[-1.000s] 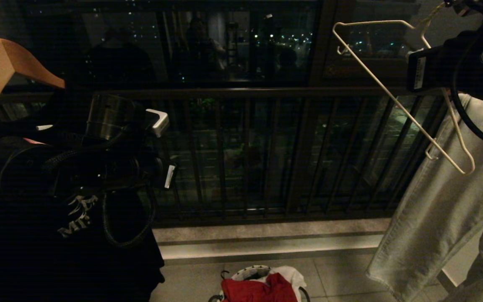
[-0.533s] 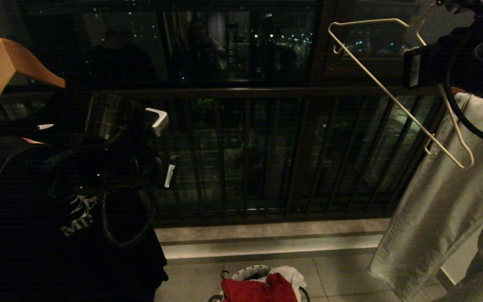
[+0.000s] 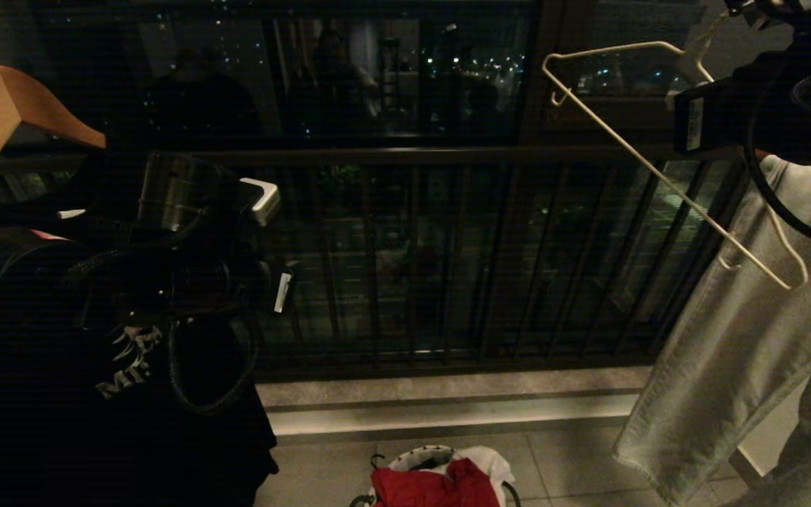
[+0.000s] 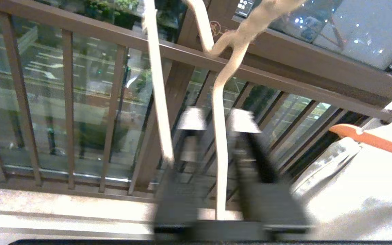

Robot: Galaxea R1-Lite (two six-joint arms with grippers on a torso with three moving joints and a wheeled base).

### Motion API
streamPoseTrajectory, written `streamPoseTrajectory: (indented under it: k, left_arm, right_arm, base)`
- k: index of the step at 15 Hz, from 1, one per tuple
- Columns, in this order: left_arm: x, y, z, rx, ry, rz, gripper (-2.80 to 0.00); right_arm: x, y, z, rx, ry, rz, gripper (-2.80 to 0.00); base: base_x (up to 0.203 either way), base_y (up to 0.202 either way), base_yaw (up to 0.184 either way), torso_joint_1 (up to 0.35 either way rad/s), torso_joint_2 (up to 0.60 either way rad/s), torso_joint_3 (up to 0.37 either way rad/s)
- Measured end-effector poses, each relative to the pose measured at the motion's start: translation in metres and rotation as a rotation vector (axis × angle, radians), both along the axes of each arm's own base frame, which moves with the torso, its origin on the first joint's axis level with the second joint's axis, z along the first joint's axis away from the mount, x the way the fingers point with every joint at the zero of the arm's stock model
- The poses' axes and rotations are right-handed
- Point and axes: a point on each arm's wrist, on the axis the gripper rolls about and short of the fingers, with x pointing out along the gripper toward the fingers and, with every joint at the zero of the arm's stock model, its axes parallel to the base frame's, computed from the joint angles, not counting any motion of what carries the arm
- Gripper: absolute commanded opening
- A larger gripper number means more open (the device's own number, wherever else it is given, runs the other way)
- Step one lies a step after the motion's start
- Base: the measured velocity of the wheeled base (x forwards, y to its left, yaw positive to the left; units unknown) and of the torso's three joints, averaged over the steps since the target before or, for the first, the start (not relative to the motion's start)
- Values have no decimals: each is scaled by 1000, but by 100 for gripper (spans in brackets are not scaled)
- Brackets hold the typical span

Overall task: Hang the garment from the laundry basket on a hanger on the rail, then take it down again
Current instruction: Hang the clothes rack on the clothesline

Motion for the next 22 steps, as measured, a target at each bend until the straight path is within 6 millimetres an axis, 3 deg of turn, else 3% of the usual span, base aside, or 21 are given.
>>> streamPoseTrajectory:
  k: [6,9,17,22]
  left_arm:
    - [-1,1,1,-1,-2,0,-280]
    - [-2,1,2,-2,-4,0,-280]
    - [-4,1,-1,4,3,-3,-280]
    - [-4,0,-3,8,9,-6,-280]
  right_arm:
    - [-6,-1,-2,-2,5,-1,0]
    - [-20,-5,-5,-3,9,1,0]
    - [-98,-30,-6,15,-46,-2,0]
    - [-155,-44,-22,11,-86,56,0]
  base:
    - [0,0,0,0,0,0]
    - [0,0,0,0,0,0]
    - [0,0,0,0,0,0]
    - [0,0,0,0,0,0]
